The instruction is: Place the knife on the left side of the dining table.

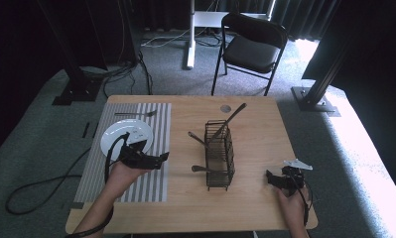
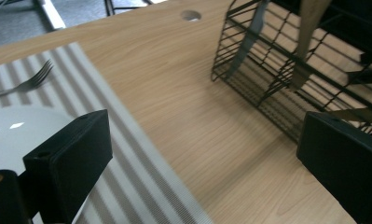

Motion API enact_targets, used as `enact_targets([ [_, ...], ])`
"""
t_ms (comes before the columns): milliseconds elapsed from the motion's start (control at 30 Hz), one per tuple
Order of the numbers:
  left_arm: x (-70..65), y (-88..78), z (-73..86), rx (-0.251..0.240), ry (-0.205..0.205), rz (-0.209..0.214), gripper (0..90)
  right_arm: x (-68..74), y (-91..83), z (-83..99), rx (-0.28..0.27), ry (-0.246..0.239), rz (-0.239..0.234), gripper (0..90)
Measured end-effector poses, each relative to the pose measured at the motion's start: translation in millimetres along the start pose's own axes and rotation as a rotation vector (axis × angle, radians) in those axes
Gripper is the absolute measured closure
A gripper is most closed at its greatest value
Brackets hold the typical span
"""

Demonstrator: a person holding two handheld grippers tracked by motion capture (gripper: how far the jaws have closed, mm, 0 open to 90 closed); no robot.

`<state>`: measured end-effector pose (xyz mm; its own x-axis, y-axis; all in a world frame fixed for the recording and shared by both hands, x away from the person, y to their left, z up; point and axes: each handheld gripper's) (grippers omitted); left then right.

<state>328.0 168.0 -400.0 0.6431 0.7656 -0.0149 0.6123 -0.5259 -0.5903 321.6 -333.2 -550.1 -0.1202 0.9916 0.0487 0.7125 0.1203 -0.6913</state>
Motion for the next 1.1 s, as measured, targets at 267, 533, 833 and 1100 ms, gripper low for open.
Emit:
enact_targets([
  [267, -11.5, 11.0, -19.4, -0.012, 0.025, 0.032, 3.6, 0.0, 0.0, 0.0, 0.000, 0.000, 0.000, 11.3],
  [533, -22.4, 21.3, -37.4, -0.031, 0.025, 0.076, 3.6, 0.0, -0.1, -0.1, -0.001, 0.000, 0.001, 11.4],
  [833, -34.4, 35.4, -53.6, -0.031, 0.024, 0.096, 5.7, 0.0, 0.0, 0.0, -0.002, 0.001, 0.001, 11.5],
  [1100, -36.5, 47.0, -58.5, -0.042, -0.015, 0.123, 24.0, 0.0, -0.1, 0.0, -0.002, 0.001, 0.001, 11.6],
])
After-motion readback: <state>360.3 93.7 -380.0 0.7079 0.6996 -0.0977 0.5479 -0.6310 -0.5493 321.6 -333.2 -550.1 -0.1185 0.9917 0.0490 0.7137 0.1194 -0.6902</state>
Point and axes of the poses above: each handheld gripper's, and its own axes: y roughly forward along the jaws, z roughly out of its underside, x roughly to its left, and after that the axes turned 3 degrees about y, right-handed
